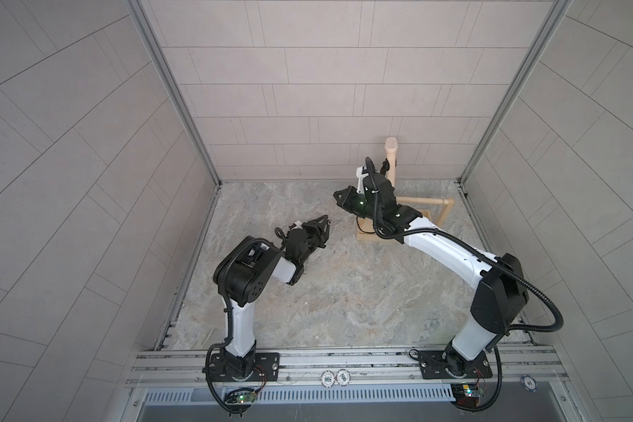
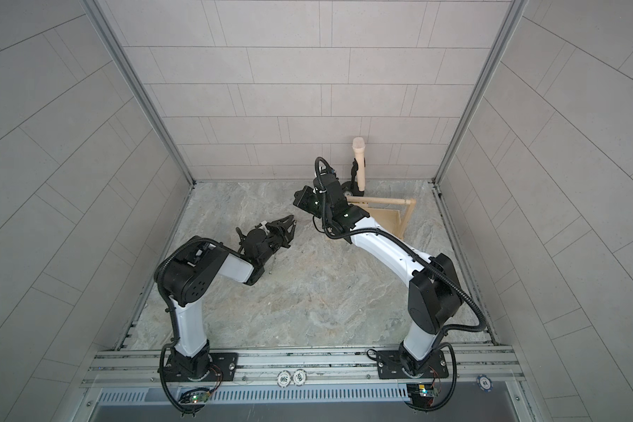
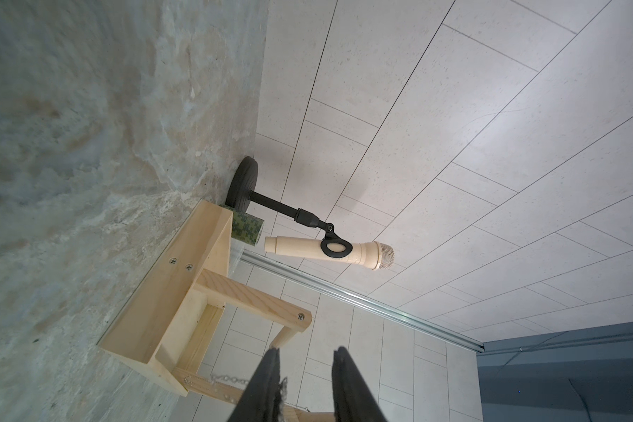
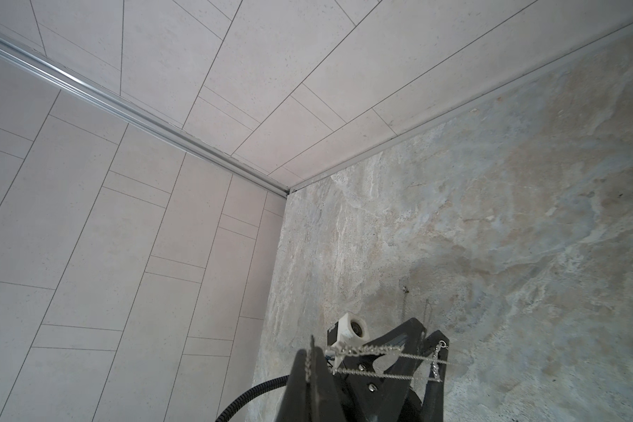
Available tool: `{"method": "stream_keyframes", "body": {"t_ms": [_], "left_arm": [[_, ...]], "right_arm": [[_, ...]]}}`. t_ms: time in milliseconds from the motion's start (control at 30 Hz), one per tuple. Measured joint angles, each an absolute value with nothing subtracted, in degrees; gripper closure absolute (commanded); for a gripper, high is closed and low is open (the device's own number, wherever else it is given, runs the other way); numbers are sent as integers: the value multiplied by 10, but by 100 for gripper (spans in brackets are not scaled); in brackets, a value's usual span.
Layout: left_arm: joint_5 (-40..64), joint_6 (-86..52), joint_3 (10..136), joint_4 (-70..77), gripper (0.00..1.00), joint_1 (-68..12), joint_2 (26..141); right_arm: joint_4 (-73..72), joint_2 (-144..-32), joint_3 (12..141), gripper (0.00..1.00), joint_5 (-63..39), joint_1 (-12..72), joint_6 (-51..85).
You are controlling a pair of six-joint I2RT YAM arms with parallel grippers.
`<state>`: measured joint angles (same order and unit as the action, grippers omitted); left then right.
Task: Take the necklace off the jewelry display stand
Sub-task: Place the necklace at the center of the board.
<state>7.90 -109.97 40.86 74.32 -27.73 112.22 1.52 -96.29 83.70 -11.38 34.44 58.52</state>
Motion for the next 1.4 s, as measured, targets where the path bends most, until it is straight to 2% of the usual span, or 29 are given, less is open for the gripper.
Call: {"method": "stream_keyframes", "body": {"t_ms": [133, 233, 600, 733, 1000, 1400], "left_arm": [[81, -1098, 409, 743, 78, -277, 1122], [83, -1096, 409, 743, 87, -277, 1122], [112, -1069, 424, 732, 100, -277, 1122], [129, -1048, 433, 706, 100, -275, 1119], [167, -959, 449, 562, 100, -270, 1067], [175, -844, 446, 412, 100, -267, 1003]], "right_arm": [[15, -963, 833, 100, -114, 344, 585], [15, -963, 831, 100, -114, 344, 585], [20, -963, 831, 100, -107, 343, 580], [31, -963, 831, 100, -102, 341, 569], [59, -963, 828, 100, -99, 334, 537], [70, -984, 804, 100, -118, 328, 493]]}}
